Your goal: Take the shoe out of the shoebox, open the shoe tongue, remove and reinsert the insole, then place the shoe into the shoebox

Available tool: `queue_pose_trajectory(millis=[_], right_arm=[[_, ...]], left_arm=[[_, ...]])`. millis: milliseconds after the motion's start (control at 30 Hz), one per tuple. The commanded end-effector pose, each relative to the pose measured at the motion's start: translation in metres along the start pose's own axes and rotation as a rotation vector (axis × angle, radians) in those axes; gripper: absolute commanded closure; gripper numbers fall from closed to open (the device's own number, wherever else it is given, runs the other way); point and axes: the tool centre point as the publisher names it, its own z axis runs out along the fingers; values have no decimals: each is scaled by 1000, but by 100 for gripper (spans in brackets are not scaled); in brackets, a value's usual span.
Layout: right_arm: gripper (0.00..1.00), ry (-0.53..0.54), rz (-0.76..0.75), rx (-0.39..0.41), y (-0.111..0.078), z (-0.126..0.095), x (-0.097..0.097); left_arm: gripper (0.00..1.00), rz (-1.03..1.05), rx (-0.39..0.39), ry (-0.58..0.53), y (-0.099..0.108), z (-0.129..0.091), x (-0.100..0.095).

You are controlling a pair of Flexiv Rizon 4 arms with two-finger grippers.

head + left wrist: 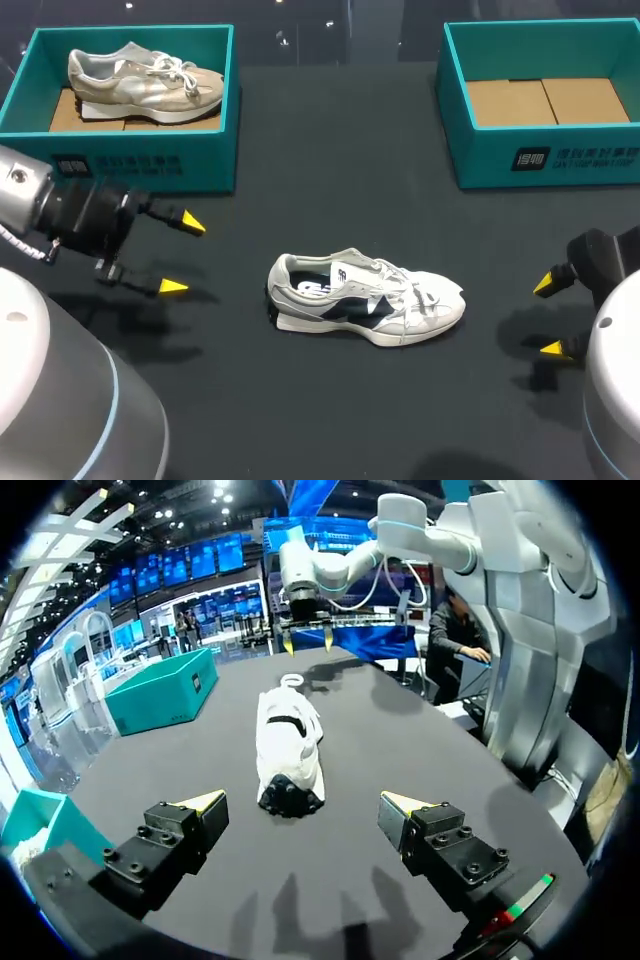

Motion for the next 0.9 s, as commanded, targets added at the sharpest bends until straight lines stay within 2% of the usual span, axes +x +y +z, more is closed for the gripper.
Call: queue_pose_trajectory(millis=[33,400,900], right_arm=[[0,-3,-1,1,0,-1,2],[0,-3,-1,1,0,-1,2],[0,-3,-1,1,0,-1,2]], left_arm=[[0,4,33,-76,15,8,2],[0,-18,28,-52,54,14,-3],[0,-80,96,-32,85,16,-8]])
